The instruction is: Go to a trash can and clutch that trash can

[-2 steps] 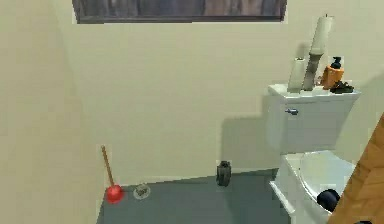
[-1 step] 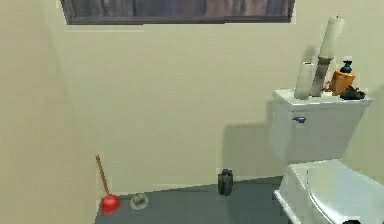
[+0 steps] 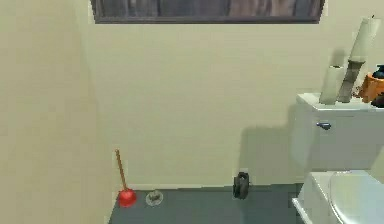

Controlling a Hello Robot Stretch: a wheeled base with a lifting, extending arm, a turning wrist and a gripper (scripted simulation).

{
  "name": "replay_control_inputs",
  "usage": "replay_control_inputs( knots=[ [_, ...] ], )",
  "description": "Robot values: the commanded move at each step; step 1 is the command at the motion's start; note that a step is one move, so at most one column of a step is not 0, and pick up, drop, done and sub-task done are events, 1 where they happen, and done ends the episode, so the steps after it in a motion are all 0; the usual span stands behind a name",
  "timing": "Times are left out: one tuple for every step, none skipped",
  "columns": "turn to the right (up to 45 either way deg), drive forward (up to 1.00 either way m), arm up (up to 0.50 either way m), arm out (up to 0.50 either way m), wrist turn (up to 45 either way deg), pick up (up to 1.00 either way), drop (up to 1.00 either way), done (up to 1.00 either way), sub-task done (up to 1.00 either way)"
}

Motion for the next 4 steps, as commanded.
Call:
replay_control_inputs(
  knots=[
    [0.0, 0.60, 0.00, 0.00, 0.0, 0.00, 0.00, 0.00, 0.00],
    [-45.0, 0.00, 0.00, 0.00, 0.0, 0.00, 0.00, 0.00, 0.00],
    [-12.0, 0.00, 0.00, 0.00, 0.0, 0.00, 0.00, 0.00, 0.00],
    [0.0, 0.00, 0.22, 0.00, 0.0, 0.00, 0.00, 0.00, 0.00]
  ],
)
